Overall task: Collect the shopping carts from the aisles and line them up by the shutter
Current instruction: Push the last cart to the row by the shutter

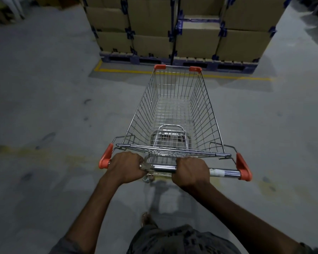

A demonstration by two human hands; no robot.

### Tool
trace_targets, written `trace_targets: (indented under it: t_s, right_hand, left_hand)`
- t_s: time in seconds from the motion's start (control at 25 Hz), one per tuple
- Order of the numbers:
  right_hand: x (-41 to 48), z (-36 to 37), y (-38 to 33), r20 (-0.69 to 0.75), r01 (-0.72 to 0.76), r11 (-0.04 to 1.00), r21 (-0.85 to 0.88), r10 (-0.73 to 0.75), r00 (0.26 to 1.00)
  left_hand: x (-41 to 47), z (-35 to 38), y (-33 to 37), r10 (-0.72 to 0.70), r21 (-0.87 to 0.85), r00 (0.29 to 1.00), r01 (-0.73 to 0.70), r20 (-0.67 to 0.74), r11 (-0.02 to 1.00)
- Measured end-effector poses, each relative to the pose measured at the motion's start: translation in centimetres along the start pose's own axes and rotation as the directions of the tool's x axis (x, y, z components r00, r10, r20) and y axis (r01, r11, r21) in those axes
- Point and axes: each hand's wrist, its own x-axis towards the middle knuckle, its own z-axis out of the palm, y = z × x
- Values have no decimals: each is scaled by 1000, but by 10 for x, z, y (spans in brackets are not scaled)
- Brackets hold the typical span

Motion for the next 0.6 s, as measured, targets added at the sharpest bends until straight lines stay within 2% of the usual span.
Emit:
trace_targets:
  t_s: [0.4, 0.6]
  right_hand:
    - [47, -2, -57, -16, 68, 997, -22, -68, 998]
    - [77, -5, -76, -70, 111, 992, -57, -115, 991]
  left_hand:
    - [-3, -6, -65, -61, 6, 998, 61, -15, 998]
    - [2, -11, -91, -97, 13, 994, 97, -54, 995]
